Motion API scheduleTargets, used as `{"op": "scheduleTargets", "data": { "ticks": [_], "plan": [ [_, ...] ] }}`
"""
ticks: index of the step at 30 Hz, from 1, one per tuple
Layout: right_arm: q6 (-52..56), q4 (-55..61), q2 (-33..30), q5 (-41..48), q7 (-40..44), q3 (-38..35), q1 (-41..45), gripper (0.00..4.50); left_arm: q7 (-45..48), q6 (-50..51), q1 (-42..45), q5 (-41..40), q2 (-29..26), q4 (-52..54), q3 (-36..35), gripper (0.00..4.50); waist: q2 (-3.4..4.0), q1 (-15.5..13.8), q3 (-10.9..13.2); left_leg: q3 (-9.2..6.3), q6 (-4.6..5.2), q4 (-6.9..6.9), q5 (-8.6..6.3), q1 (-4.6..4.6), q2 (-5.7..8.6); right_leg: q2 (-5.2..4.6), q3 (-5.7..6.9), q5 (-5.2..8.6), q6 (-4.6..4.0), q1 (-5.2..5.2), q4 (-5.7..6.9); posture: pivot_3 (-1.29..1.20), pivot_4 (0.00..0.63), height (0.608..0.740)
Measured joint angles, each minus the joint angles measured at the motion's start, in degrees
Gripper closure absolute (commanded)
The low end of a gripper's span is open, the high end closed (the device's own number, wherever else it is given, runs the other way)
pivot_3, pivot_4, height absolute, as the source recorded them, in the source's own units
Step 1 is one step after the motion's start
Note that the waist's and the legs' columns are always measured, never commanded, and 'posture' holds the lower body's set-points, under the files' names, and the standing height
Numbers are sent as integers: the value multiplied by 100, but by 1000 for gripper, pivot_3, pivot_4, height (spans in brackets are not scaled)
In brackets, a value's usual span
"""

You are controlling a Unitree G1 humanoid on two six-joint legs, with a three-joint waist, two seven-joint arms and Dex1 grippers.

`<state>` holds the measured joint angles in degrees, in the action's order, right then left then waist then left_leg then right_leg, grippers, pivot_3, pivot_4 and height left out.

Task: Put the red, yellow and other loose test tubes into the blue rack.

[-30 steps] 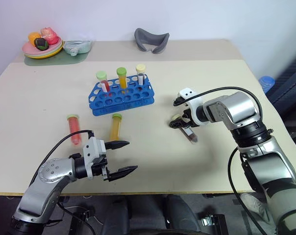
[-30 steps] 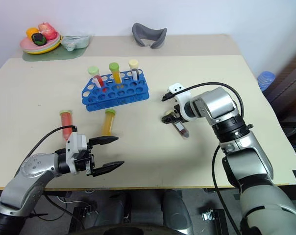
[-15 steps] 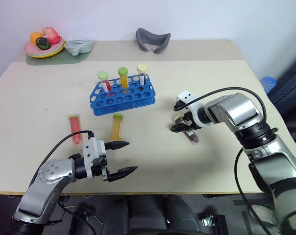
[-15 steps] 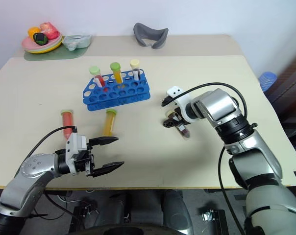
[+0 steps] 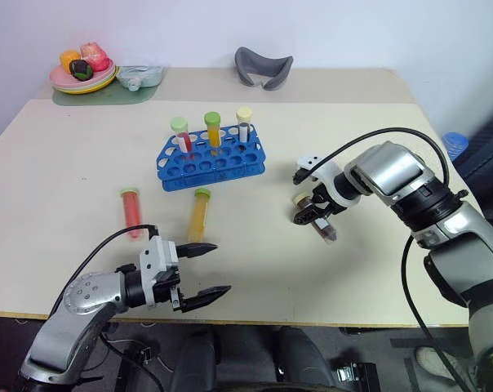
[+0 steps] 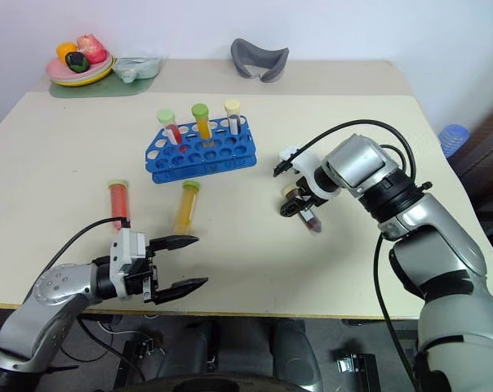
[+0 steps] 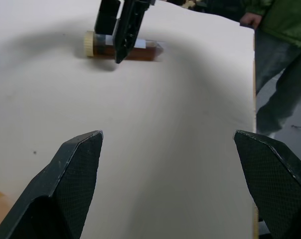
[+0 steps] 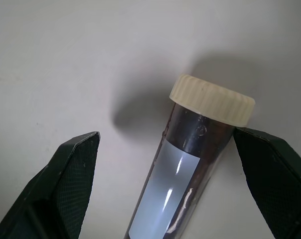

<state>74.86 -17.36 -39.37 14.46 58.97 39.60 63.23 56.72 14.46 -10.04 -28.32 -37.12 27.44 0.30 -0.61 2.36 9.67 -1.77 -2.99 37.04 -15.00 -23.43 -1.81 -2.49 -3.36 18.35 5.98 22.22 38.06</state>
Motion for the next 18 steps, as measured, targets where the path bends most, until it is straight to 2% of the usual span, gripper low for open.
{"op": "scheduleTargets", "data": {
  "ticks": [3,7,11,18],
  "plan": [
    [-41,-82,41,-113,94,23,10,154,-73,25,-138,0,20,72,0,218,-14,-3,-11,0,0,0,0,0,0,-1,1,0,0,-1,-1,0,150,740],
    [-119,-183,347,-193,-146,-514,-240,154,-164,28,-258,0,52,153,0,218,-60,32,-43,-1,0,0,0,11,-4,5,1,-1,-3,-11,0,0,150,740],
    [-130,241,482,-210,-525,-1049,-657,154,-203,30,-260,-2,59,194,-1,218,-60,98,-44,-1,0,-5,0,30,-6,9,0,-2,-6,-27,2,0,150,740],
    [-278,1079,417,-340,-854,-1213,-1116,154,-208,70,-106,-77,58,195,2,218,-50,162,-38,-2,0,-8,-1,25,-6,10,-1,-1,-8,-18,5,0,150,740]
  ]
}}
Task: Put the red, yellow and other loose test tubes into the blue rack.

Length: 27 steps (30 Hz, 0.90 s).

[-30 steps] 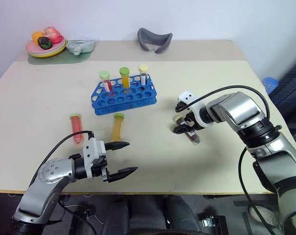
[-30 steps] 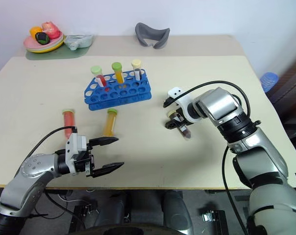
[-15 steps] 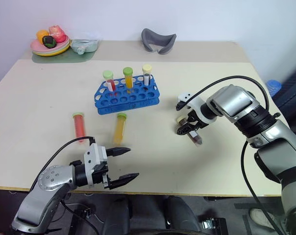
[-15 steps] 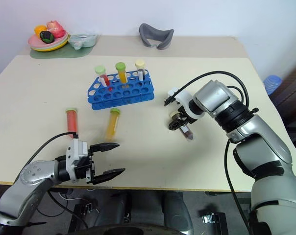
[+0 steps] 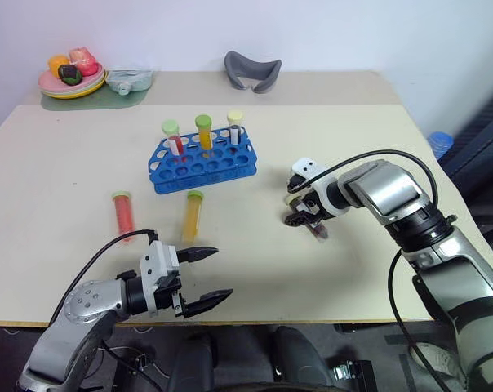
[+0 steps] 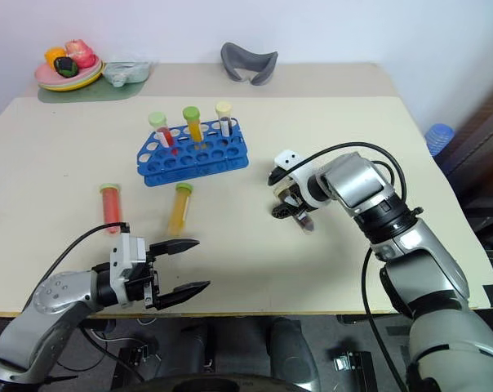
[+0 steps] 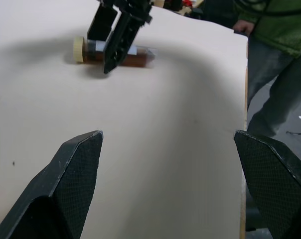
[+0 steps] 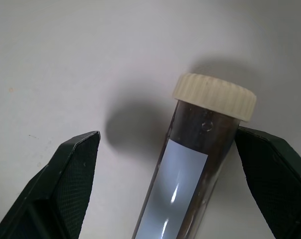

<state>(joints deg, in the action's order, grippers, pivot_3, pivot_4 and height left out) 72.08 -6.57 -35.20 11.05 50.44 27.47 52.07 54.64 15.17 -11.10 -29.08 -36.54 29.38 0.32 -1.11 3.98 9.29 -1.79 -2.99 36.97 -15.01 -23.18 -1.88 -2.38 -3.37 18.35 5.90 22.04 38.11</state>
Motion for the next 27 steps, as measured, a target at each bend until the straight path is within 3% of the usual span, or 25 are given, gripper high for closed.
{"op": "scheduleTargets", "data": {
  "ticks": [7,16,22,27],
  "plan": [
    [-151,187,9,-87,-208,-39,-119,154,15,86,156,-35,2,-14,26,218,5,-6,3,0,0,2,0,-14,1,-1,-2,0,1,16,3,0,150,740],
    [-436,696,301,61,-821,-1137,-532,154,25,84,238,-32,60,-121,101,218,51,-81,36,0,0,2,0,-33,4,-7,-3,0,2,33,0,0,150,740],
    [63,1291,-431,167,-731,-1067,-714,154,25,80,238,-31,69,-125,109,218,60,-165,44,2,0,5,0,-33,9,-16,-3,0,2,31,-4,0,150,740],
    [1126,1362,-1004,606,-314,-712,-180,154,63,81,337,-31,71,-186,124,218,71,-131,52,2,0,5,0,-31,5,-7,-6,0,2,34,-1,0,150,740]
  ]
}}
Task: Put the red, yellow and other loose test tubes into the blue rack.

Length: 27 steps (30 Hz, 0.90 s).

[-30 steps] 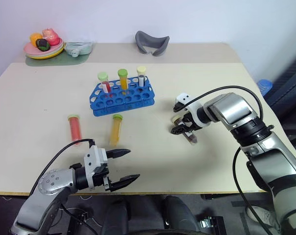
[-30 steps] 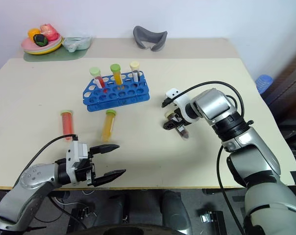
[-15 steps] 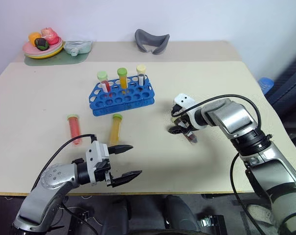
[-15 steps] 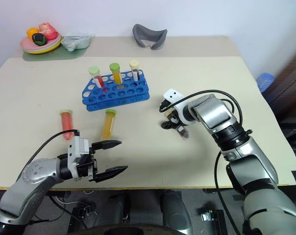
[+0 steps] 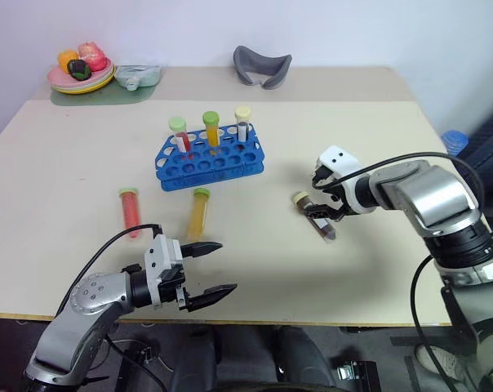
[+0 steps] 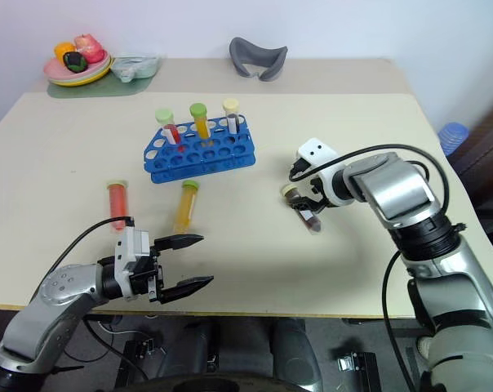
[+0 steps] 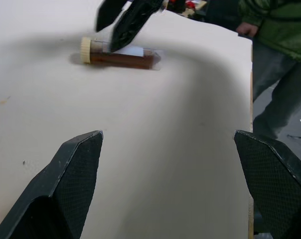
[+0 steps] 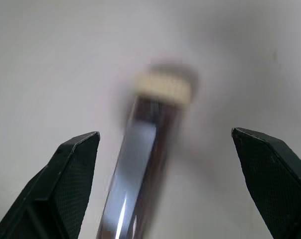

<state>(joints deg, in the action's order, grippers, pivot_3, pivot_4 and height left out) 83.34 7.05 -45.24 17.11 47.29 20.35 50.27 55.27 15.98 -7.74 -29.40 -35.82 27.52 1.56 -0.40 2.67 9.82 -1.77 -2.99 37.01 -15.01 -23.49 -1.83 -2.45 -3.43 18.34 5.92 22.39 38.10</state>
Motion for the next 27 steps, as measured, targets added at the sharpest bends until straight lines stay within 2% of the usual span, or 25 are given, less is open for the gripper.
{"op": "scheduleTargets", "data": {
  "ticks": [6,14,21,27],
  "plan": [
    [777,-407,-95,526,363,702,906,154,46,27,104,-2,52,-34,136,218,3,-22,3,1,1,-1,0,-2,1,-3,-1,0,0,2,-2,0,150,740],
    [866,-1226,-127,920,876,2014,1641,154,41,73,65,-1,114,-35,208,218,5,-22,6,1,1,-1,0,-3,1,-3,0,0,0,5,-2,0,150,740],
    [-156,-2671,78,383,1588,3339,2218,154,-91,68,-257,4,221,35,218,218,12,-12,11,2,1,-1,0,-4,1,-3,-1,0,0,11,0,0,150,740],
    [-870,-3495,387,-247,2321,3905,2561,154,-261,49,-524,20,280,210,224,218,12,-10,11,1,1,1,0,-3,1,-4,-1,0,0,9,1,0,150,740]
  ]
}}
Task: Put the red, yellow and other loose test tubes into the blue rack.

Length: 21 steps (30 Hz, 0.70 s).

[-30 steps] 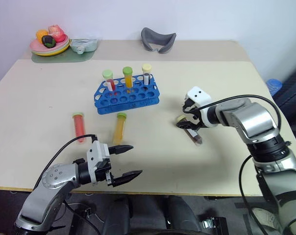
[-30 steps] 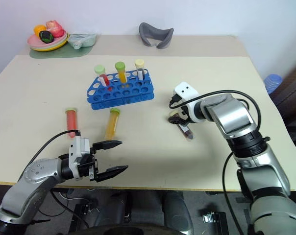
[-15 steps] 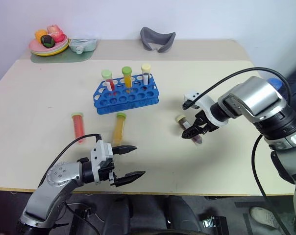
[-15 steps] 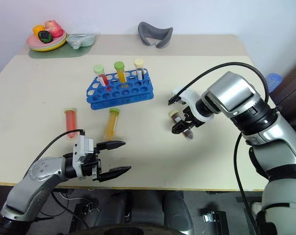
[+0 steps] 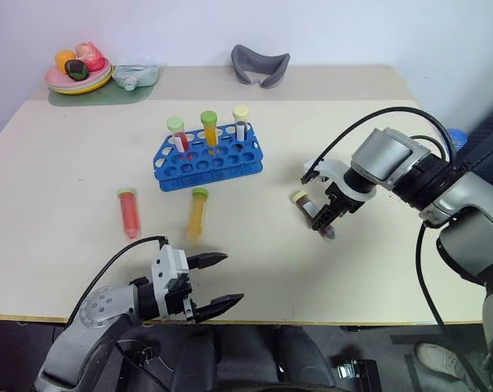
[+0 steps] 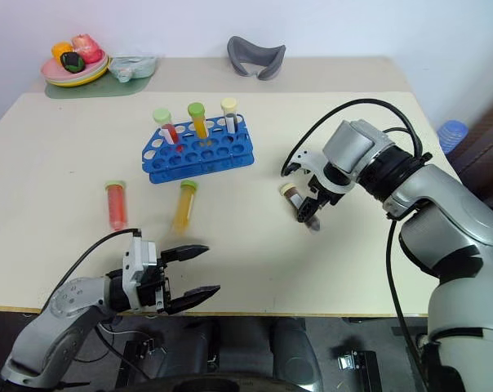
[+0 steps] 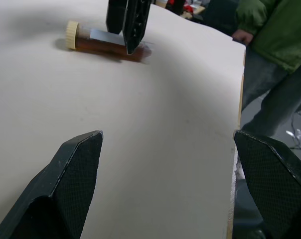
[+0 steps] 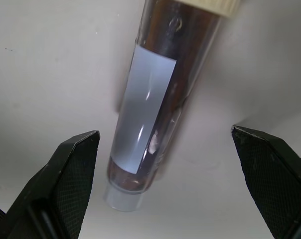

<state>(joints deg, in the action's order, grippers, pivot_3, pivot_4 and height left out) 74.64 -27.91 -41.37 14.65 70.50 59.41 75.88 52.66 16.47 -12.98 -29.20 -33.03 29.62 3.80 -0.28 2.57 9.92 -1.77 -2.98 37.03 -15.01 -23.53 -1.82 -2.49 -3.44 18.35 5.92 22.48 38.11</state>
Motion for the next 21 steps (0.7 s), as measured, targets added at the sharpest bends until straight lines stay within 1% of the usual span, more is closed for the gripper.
{"op": "scheduleTargets", "data": {
  "ticks": [6,12,21],
  "plan": [
    [-634,-743,383,-708,607,214,133,154,-108,-56,-155,34,9,90,4,218,-9,17,-7,2,0,3,0,14,0,1,0,-1,-1,-16,0,0,150,740],
    [-886,-1338,784,-1241,938,201,235,154,-210,-64,-224,63,58,156,52,218,-15,36,-12,1,0,4,0,17,0,2,0,-2,-3,-18,3,0,150,740],
    [-1001,-2141,1381,-1792,1216,-189,332,154,-276,-65,-237,97,66,194,118,218,-14,158,-12,-1,0,3,0,19,-2,10,1,-3,-4,-15,13,0,150,740]
  ]
}}
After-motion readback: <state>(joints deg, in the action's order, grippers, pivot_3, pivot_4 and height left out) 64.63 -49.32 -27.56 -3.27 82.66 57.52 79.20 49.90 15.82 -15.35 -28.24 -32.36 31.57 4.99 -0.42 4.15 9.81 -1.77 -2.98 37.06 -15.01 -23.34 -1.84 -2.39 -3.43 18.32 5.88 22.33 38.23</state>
